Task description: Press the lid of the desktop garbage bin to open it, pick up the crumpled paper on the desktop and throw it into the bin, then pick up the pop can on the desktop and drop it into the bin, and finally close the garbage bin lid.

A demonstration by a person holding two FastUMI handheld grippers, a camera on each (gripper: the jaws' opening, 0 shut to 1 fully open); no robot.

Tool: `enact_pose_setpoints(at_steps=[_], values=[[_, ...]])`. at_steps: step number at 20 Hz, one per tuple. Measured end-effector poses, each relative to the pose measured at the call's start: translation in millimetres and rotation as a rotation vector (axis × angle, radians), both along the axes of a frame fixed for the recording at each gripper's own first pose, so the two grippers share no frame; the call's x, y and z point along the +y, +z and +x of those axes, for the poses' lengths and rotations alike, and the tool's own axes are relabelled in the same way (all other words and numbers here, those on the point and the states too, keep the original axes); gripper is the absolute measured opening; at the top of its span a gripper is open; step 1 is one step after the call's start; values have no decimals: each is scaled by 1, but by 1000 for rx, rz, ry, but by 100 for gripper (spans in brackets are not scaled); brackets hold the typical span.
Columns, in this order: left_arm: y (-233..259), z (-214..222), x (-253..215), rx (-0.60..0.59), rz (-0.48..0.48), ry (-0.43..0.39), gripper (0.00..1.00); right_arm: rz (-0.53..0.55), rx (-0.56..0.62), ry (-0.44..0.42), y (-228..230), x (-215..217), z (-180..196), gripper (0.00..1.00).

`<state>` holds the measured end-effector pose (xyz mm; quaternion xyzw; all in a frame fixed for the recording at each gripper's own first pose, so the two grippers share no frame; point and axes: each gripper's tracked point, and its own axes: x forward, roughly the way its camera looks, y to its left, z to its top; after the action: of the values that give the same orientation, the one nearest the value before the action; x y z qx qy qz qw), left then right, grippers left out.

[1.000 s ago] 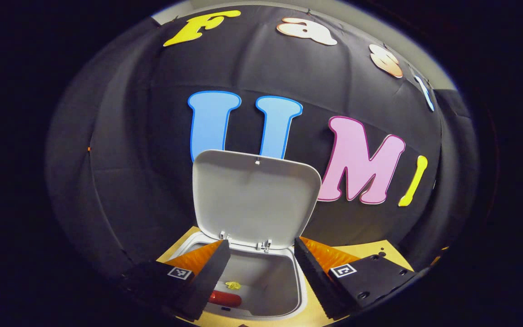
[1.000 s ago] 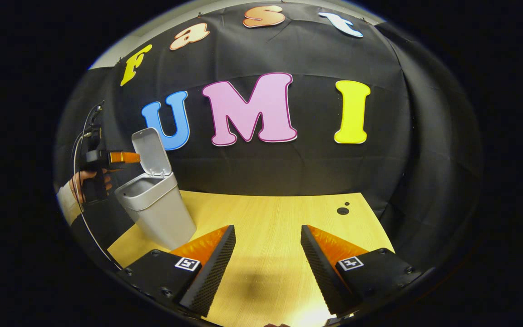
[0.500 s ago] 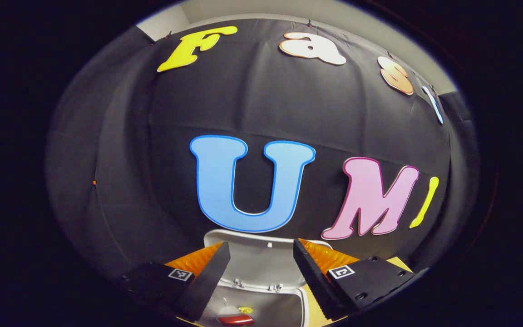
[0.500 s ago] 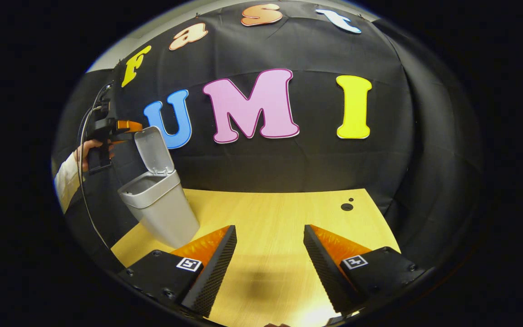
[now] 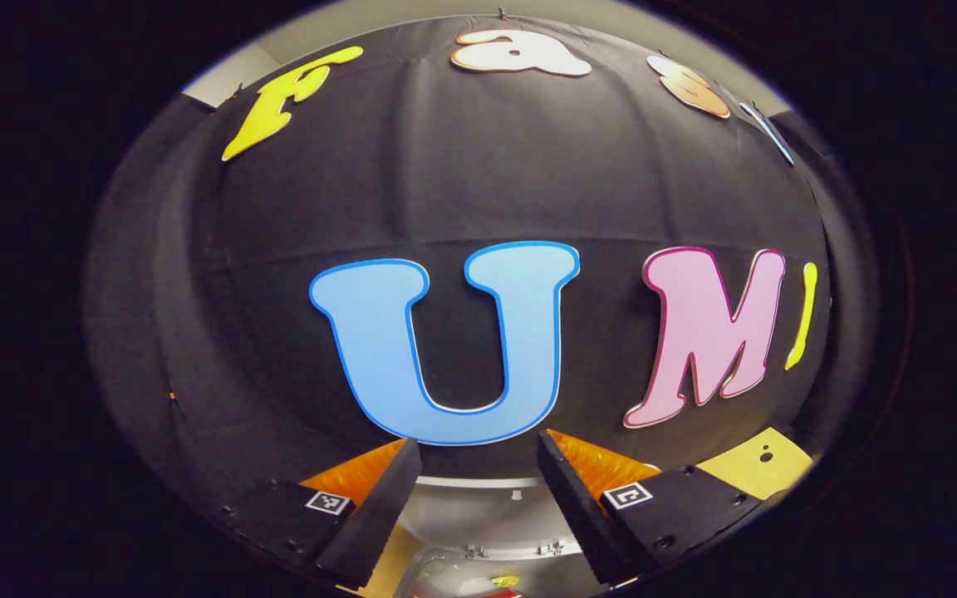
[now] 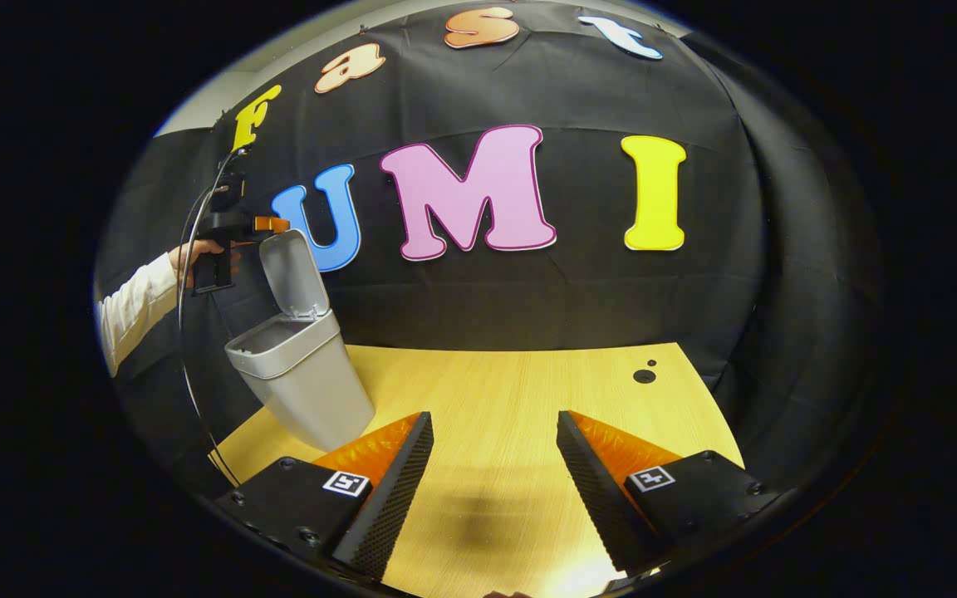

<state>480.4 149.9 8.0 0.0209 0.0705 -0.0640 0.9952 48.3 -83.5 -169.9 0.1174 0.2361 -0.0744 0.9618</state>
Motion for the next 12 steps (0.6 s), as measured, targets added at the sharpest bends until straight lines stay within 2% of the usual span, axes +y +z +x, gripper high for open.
enact_pose_setpoints(at_steps=[6, 12], values=[[-11, -31, 3, 82, -5, -13, 95, 10, 2, -1, -2, 1, 0, 97], [-26, -78, 7, 82, -29, -31, 96, -5, -2, 20, 0, 8, 3, 97]])
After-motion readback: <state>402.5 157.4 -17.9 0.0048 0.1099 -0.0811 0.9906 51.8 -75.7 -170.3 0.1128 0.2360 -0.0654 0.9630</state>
